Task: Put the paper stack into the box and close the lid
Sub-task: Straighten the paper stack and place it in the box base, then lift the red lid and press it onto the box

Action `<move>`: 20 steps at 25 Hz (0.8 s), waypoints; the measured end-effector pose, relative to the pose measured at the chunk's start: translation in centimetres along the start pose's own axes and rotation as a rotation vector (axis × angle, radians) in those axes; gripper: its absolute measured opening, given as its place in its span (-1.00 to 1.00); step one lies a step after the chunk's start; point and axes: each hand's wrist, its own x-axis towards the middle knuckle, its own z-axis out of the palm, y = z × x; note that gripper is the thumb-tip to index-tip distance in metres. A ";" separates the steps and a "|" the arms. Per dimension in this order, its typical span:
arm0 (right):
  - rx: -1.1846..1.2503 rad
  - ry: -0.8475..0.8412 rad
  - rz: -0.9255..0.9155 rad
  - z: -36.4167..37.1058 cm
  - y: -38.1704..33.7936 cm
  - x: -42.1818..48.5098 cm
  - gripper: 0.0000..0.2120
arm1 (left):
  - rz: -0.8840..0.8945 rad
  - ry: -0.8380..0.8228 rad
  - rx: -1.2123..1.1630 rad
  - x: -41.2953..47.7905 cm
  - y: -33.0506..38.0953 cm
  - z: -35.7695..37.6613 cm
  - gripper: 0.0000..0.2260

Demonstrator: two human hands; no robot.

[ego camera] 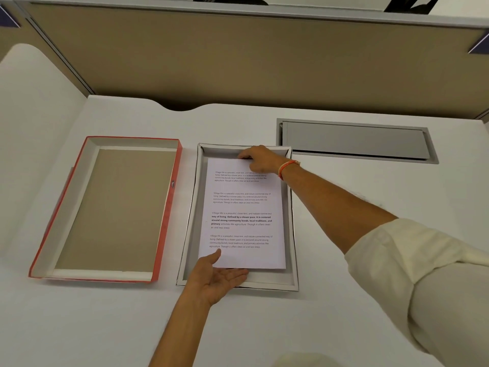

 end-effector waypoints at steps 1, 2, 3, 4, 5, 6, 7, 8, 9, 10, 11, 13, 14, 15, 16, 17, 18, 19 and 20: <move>0.008 -0.011 -0.002 -0.1 -0.1 -0.2 -0.58 | -0.001 -0.001 -0.003 -0.1 0.0 0.0 -0.59; 0.009 -0.023 -0.002 -0.1 -0.2 -0.4 -0.58 | 0.000 -0.002 -0.006 -0.2 -0.1 0.1 -0.61; 0.000 -0.035 0.003 -0.1 -0.4 -0.6 -0.58 | 0.001 -0.007 -0.006 -0.4 -0.2 0.2 -0.63; -0.013 -0.041 0.009 -0.1 -0.5 -0.8 -0.59 | 0.003 -0.017 -0.002 -0.7 -0.3 0.3 -0.64; -0.024 -0.045 0.015 0.0 -0.7 -1.2 -0.60 | 0.005 -0.027 0.006 -1.0 -0.4 0.5 -0.65; -0.025 -0.044 0.020 0.1 -0.9 -1.4 -0.62 | 0.011 -0.035 0.016 -1.2 -0.4 0.7 -0.66; -0.018 -0.040 0.024 0.2 -1.0 -1.7 -0.62 | 0.021 -0.042 0.027 -1.6 -0.5 0.8 -0.66; -0.005 -0.034 0.027 0.2 -1.2 -2.0 -0.62 | 0.034 -0.046 0.040 -1.9 -0.5 1.0 -0.65; 0.010 -0.024 0.028 0.1 -1.3 -2.4 -0.61 | 0.047 -0.049 0.059 -2.3 -0.5 1.1 -0.65; 0.029 -0.013 0.029 0.0 -1.4 -2.8 -0.59 | 0.057 -0.053 0.096 -2.6 -0.4 1.1 -0.64; 0.053 0.002 0.030 -0.1 -1.6 -3.2 -0.57 | 0.062 -0.063 0.162 -3.0 -0.3 1.1 -0.63; 0.110 0.038 0.028 -0.2 -1.9 -4.1 -0.53 | 0.089 -0.097 0.348 -4.0 0.4 0.9 -0.56; 0.140 0.058 0.025 -0.1 -2.1 -4.7 -0.53 | 0.133 -0.116 0.419 -4.5 1.1 0.7 -0.54; 0.170 0.078 0.023 0.0 -2.2 -5.3 -0.52 | 0.206 -0.128 0.458 -4.9 2.0 0.4 -0.56; 0.199 0.099 0.022 0.2 -2.3 -5.9 -0.53 | 0.307 -0.126 0.473 -5.2 3.1 0.1 -0.62; 0.229 0.119 0.021 0.4 -2.5 -6.4 -0.53 | 0.433 -0.096 0.482 -5.4 4.4 -0.3 -0.69; 0.269 0.140 0.019 0.6 -2.7 -6.9 -0.54 | 0.577 -0.038 0.499 -5.4 5.8 -0.8 -0.73; 0.317 0.163 0.011 0.8 -3.1 -7.4 -0.55 | 0.731 0.045 0.533 -5.6 7.1 -1.4 -0.74; 0.371 0.185 0.002 1.1 -3.6 -7.9 -0.57 | 0.871 0.143 0.583 -5.6 8.4 -2.2 -0.73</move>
